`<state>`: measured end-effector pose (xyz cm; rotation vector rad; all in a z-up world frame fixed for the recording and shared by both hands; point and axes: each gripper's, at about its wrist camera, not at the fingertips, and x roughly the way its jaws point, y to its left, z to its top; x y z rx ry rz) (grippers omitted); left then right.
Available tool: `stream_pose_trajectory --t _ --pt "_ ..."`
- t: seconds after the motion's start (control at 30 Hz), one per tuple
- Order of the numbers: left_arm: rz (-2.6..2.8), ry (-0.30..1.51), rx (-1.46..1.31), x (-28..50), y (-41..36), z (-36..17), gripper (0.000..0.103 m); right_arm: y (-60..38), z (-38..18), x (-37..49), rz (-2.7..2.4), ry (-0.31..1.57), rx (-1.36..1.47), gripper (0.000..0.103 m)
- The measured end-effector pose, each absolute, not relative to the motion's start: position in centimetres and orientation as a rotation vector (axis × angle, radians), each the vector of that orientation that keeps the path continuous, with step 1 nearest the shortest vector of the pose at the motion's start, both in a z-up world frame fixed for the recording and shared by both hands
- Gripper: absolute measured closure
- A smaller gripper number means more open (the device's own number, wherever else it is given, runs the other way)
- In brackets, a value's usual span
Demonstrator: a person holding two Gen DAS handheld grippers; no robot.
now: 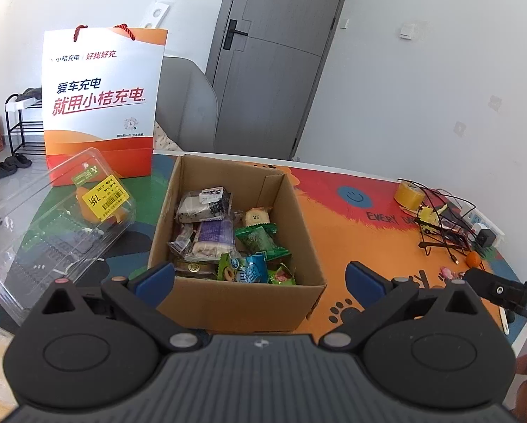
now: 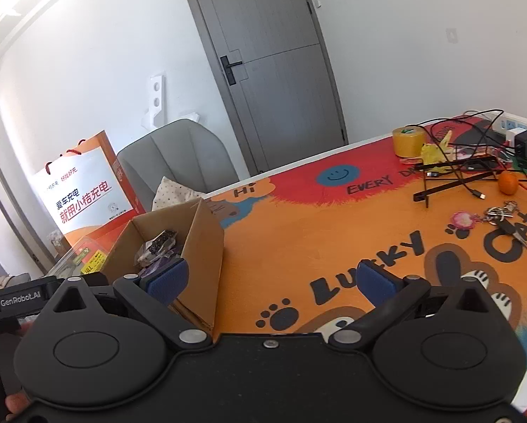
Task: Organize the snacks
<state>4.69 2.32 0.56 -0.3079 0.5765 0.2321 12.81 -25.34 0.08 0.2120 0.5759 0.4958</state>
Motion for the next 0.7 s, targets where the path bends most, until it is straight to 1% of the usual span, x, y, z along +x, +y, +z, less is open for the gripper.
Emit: stream_pose_trajectory --t 0.17,0.7 --pt "0.197 0.589 -0.302 3.6 2.5 1.5 0.0 -26.2 0.6 11.9 0.459 0.572 0.205 0.0" --pt "0.168 0.545 -0.223 -0.8 2.6 4.0 0.0 -27.8 2.3 8.6 0.437 0.541 0.157 0.0"
